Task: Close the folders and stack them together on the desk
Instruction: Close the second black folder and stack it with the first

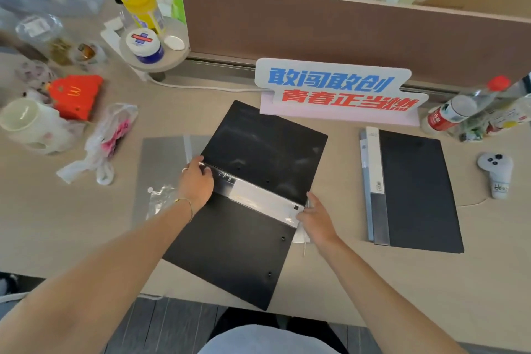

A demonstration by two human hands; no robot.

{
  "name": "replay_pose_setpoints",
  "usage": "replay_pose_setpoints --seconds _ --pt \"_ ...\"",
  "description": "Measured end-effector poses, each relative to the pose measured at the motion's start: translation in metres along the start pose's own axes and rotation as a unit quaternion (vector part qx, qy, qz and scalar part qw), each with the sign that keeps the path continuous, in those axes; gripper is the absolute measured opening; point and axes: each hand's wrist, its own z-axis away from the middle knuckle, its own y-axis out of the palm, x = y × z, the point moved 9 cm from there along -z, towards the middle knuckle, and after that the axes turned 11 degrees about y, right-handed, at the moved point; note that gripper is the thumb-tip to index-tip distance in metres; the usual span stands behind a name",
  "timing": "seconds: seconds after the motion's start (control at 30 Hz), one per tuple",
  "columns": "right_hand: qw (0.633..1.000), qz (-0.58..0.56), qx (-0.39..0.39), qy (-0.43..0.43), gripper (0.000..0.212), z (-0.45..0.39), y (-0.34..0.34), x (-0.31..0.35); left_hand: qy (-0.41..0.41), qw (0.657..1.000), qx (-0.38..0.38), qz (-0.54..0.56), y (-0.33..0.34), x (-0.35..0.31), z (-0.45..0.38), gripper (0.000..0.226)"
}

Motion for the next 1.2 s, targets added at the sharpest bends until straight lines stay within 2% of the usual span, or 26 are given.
replay_pose_setpoints --seconds 0.17,0.3,0.5,0.87,1.03,1.1,1.2 --pt "0.997 0.023 -0.047 -0.048 0.067 0.015 -0.018 0.011 0.008 0.998 -0.046 0.044 -0.022 -0.014 0.010 0.046" --pt "0.987 0.014 -0.092 -0.130 0.058 0.039 -0.049 0.037 0.044 0.989 -0.102 0.096 -0.046 -0.041 0.021 0.042" --pt "0.966 -0.004 -0.116 -0.232 0.046 0.072 -0.083 0.085 0.104 0.971 -0.169 0.130 -0.083 -0.096 0.039 0.039" --pt "0.929 -0.137 -0.154 -0.307 0.025 0.115 -0.141 0.137 0.135 0.955 -0.234 0.120 -0.114 -0.145 0.060 0.042" --pt "0.913 -0.155 -0.133 -0.353 0.017 0.140 -0.146 0.160 0.093 0.965 -0.239 0.058 -0.104 -0.150 0.075 0.042" --pt "0.909 -0.153 -0.134 -0.364 0.016 0.144 -0.146 0.168 0.152 0.965 -0.213 -0.004 -0.091 -0.173 0.081 0.043" --pt "0.906 -0.136 -0.133 -0.378 0.014 0.145 -0.142 0.180 0.319 0.934 -0.128 -0.101 -0.058 -0.224 0.103 0.047"
